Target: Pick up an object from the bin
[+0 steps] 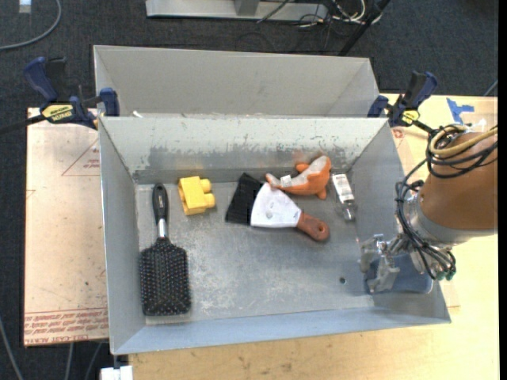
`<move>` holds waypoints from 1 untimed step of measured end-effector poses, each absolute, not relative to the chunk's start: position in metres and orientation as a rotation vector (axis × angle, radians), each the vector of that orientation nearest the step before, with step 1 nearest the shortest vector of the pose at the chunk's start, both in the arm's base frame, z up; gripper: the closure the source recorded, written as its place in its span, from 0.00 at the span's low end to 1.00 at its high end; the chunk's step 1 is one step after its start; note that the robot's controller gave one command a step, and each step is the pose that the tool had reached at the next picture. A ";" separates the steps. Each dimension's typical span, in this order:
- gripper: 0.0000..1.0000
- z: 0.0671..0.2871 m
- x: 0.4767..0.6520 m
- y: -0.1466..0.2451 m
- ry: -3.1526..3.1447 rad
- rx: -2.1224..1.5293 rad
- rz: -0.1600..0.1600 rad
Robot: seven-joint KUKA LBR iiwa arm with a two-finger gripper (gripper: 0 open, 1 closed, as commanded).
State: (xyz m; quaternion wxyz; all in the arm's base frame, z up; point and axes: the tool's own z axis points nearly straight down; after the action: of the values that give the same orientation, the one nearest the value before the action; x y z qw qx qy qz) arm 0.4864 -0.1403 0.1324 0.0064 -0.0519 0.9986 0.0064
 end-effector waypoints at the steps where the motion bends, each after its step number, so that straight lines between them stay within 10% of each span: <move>1: 1.00 0.152 0.484 -0.139 3.125 -0.178 0.022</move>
Offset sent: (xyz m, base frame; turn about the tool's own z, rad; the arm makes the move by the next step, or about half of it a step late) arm -0.0061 -0.0010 0.0418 -0.0241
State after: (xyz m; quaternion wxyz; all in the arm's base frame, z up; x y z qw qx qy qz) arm 0.4838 -0.1389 0.1522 0.0058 -0.0568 0.9983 0.0072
